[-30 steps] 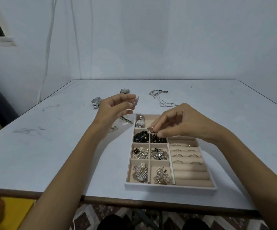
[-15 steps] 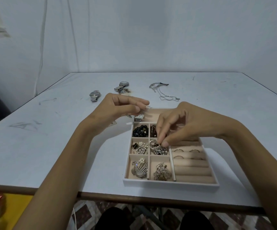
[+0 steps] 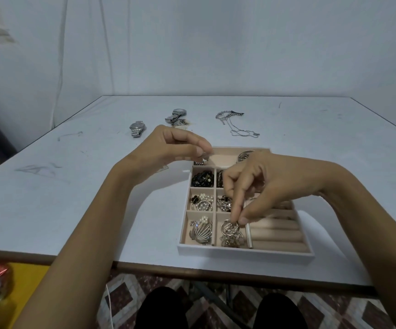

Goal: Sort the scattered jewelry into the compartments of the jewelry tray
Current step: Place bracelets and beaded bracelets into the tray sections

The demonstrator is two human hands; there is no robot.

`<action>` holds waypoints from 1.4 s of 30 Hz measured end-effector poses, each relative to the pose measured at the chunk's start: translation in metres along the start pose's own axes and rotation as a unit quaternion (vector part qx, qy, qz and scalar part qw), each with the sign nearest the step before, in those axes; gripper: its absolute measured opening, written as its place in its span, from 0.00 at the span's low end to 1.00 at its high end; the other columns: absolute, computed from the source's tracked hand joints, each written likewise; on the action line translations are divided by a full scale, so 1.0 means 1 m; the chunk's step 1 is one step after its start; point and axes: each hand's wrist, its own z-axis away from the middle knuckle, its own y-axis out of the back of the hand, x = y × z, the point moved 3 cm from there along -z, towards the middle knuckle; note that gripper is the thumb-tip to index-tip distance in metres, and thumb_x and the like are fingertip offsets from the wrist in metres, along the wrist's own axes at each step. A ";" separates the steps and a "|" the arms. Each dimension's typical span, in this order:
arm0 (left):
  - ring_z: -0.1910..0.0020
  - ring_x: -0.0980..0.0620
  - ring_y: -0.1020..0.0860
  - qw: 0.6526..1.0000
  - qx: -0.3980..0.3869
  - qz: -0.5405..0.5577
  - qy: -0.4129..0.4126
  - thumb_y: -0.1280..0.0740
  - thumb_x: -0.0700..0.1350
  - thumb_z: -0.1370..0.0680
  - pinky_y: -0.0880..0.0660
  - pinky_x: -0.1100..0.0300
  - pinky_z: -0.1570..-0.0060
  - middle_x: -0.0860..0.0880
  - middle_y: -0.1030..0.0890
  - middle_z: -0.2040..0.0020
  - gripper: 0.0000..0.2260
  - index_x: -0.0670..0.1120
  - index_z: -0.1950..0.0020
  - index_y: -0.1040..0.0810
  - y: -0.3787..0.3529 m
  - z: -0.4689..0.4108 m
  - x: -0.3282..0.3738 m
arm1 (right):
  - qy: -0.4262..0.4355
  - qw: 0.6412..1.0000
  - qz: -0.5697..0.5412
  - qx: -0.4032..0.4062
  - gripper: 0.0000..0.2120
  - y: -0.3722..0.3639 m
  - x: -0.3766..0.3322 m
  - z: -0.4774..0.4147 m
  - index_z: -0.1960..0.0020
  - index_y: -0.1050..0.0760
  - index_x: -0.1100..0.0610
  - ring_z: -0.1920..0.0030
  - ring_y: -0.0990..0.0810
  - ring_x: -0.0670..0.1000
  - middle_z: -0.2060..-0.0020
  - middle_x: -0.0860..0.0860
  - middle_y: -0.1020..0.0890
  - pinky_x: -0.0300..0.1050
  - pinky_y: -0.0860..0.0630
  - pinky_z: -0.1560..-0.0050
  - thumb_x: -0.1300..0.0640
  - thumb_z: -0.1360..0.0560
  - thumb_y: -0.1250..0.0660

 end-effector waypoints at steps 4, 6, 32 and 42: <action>0.52 0.52 0.18 1.000 -0.015 -0.008 0.008 0.27 0.34 0.32 0.24 0.66 0.52 0.45 0.15 0.54 0.09 0.47 0.58 0.14 -0.003 0.004 0.000 | -0.020 1.000 0.010 -0.020 0.08 -0.003 0.002 -0.001 0.54 0.14 0.58 0.65 0.30 0.45 0.63 0.51 0.24 0.39 0.34 0.64 0.65 0.33 0.23; 0.52 0.52 0.18 1.000 -0.021 -0.010 0.011 0.27 0.37 0.33 0.24 0.66 0.52 0.43 0.15 0.53 0.08 0.47 0.58 0.14 -0.005 0.005 0.001 | -0.026 0.999 0.012 -0.022 0.08 -0.003 0.001 0.000 0.53 0.15 0.59 0.65 0.30 0.44 0.63 0.53 0.23 0.35 0.34 0.64 0.64 0.31 0.25; 0.60 0.51 0.26 0.980 -0.185 -0.068 -0.002 0.24 0.40 0.35 0.30 0.61 0.54 0.48 0.17 0.63 0.06 0.47 0.60 0.16 -0.015 0.033 0.012 | -0.365 0.843 0.242 0.312 0.25 -0.037 0.058 0.073 0.22 0.51 0.49 0.23 0.55 0.44 0.22 0.47 0.52 0.45 0.59 0.24 0.48 0.18 0.57; 0.62 0.60 0.24 0.968 -0.215 -0.123 0.024 0.22 0.36 0.35 0.32 0.68 0.55 0.52 0.16 0.64 0.08 0.47 0.61 0.15 -0.025 0.048 0.007 | -0.355 0.842 0.244 0.325 0.24 -0.037 0.054 0.073 0.22 0.50 0.50 0.23 0.54 0.45 0.22 0.47 0.50 0.45 0.59 0.24 0.49 0.17 0.55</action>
